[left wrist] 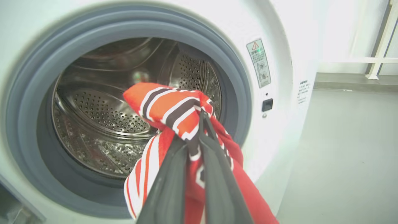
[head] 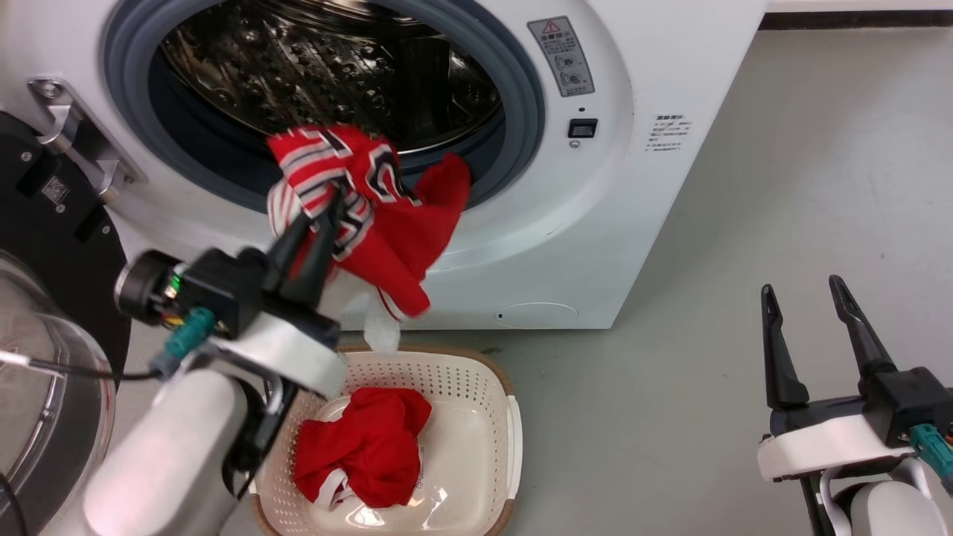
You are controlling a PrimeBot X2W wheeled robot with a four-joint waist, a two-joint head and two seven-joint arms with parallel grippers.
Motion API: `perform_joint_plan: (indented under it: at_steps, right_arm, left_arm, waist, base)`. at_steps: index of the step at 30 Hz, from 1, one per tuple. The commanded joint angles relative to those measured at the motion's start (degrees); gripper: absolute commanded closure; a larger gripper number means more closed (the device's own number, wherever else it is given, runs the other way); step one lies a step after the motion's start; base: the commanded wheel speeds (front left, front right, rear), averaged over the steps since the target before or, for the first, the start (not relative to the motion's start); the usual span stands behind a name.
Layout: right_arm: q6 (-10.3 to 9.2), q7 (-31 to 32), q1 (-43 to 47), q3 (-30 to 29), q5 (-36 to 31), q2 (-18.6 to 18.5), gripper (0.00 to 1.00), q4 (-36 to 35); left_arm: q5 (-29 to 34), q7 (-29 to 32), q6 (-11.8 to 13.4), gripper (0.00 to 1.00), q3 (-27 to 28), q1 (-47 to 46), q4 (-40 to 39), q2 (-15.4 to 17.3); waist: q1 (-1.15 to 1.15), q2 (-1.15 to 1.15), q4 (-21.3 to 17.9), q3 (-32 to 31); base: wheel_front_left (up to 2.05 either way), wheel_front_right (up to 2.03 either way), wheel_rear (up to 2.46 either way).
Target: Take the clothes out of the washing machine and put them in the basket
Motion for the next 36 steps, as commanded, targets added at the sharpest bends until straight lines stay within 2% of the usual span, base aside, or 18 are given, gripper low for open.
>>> perform_joint_plan:
  at_steps: [1, 5, 11, 18, 19, 25, 36]
  right_arm:
    - [-0.06, -0.1, 0.7, 0.1, -0.5, 0.0, 0.00, 0.1]
    - [-0.06, -0.1, 0.2, 0.3, -0.5, 0.0, 0.00, -0.1]
    - [-0.06, -0.1, -1.2, 0.7, -0.7, 0.0, 0.00, -0.5]
    - [-0.06, -0.1, -2.7, 0.6, -0.6, 0.0, 0.00, -1.1]
    - [-0.06, -0.1, -3.3, 0.6, -0.5, 0.0, 0.00, -1.4]
    - [-0.06, -0.1, -5.2, 0.7, 0.0, 0.0, 0.00, -2.5]
    - [-0.06, -0.1, -8.7, 0.9, 1.2, 0.0, 0.00, -4.3]
  left_arm:
    - [-0.3, 0.7, 0.4, 1.00, -0.8, 1.9, -1.8, 0.0]
    - [-0.3, 3.1, 0.4, 1.00, -3.5, 5.4, -3.7, -0.1]
    - [-0.7, 5.7, -1.5, 1.00, -7.5, 7.8, 1.0, -1.3]
    - [-0.3, 8.1, -4.3, 1.00, -11.3, 6.7, 11.1, -3.2]
    - [-0.1, 8.0, -5.1, 1.00, -11.8, 5.1, 14.6, -4.4]
    - [1.0, 5.6, -7.2, 1.00, -13.2, -0.3, 26.3, -8.0]
    - [2.4, 1.2, -9.5, 1.00, -13.5, -11.4, 43.5, -11.6]
  waist:
    - [0.01, 0.00, 0.4, 0.1]
    - [0.01, 0.00, 0.7, 1.3]
    - [0.01, 0.00, -0.1, 4.4]
    - [0.01, 0.00, -1.7, 9.1]
    - [0.01, 0.00, -2.3, 11.1]
    - [0.01, 0.00, -4.2, 17.9]
    - [0.01, 0.00, -7.4, 29.3]
  base:
    - [0.00, 0.00, 0.00]
    - [0.00, 0.00, 0.00]
    - [0.00, 0.00, 0.00]
    - [0.00, 0.00, 0.00]
    - [0.00, 0.00, 0.00]
    - [0.00, 0.00, 0.00]
    - [0.00, 0.00, 0.00]
